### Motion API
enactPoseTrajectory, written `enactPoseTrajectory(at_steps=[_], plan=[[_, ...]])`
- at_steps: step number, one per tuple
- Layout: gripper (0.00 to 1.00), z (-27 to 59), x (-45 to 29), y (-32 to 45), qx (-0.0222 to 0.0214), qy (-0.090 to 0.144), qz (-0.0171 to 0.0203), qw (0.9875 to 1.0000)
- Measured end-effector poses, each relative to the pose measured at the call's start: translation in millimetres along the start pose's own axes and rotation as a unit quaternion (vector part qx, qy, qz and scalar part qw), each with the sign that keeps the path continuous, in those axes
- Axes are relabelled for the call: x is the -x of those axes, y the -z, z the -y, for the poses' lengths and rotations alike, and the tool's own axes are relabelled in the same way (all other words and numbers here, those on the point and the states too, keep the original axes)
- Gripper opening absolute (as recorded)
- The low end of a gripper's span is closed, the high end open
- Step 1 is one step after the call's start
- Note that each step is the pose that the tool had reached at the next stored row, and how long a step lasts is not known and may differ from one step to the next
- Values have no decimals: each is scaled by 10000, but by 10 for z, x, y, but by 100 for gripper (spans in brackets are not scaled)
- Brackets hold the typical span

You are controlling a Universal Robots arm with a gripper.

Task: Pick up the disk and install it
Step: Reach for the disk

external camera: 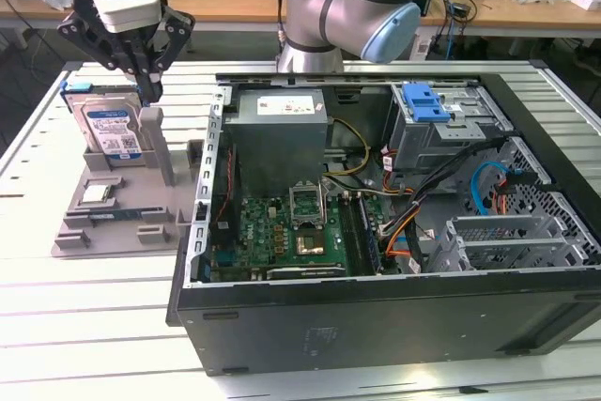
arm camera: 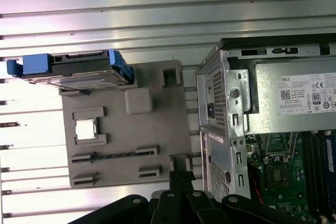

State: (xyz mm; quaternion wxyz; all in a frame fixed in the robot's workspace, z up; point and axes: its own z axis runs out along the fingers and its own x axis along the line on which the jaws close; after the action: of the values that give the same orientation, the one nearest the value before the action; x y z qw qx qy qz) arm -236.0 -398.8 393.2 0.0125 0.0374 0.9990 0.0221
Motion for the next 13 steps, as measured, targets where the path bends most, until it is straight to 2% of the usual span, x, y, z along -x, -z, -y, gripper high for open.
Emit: enactPoseTrajectory(at_steps=[13], plan=[[11,13,-178,5,0,0,0,10000]])
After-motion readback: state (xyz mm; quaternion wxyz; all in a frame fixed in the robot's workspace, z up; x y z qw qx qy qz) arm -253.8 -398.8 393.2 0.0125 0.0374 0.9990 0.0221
